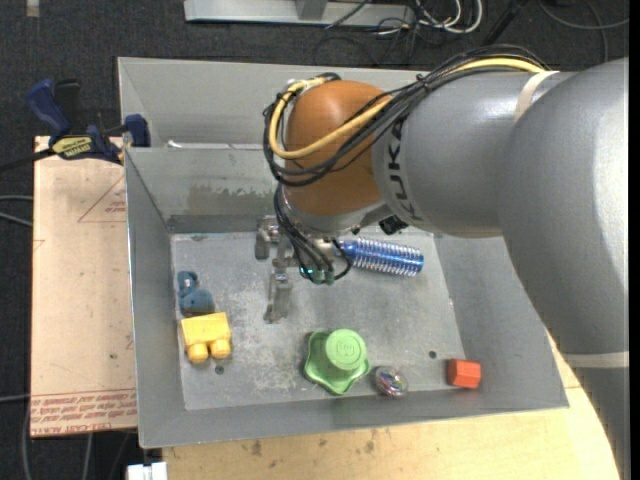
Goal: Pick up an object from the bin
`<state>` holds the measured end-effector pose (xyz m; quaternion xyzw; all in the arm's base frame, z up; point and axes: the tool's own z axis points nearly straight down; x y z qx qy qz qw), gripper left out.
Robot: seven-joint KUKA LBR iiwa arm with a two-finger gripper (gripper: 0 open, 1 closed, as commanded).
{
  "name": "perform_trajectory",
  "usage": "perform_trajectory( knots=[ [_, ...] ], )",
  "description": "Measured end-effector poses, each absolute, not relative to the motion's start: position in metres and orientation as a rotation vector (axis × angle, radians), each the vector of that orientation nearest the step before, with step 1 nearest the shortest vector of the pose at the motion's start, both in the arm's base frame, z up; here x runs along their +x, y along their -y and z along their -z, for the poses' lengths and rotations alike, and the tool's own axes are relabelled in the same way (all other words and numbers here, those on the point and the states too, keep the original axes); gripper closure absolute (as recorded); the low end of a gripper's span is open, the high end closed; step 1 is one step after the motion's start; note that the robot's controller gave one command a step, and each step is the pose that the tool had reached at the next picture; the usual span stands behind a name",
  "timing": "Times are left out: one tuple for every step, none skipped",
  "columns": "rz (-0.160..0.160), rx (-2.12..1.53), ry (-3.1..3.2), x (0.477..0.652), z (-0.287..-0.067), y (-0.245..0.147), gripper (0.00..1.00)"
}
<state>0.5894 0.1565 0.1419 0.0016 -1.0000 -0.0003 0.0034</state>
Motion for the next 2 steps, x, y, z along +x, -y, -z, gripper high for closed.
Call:
perform_trajectory(
  knots=[
    [0.004,-0.094,3.138,0.569,-0.129,-0.205,0.0],
    [0.003,0.055,3.141,0.56,-0.124,-0.237,0.0]
  ],
)
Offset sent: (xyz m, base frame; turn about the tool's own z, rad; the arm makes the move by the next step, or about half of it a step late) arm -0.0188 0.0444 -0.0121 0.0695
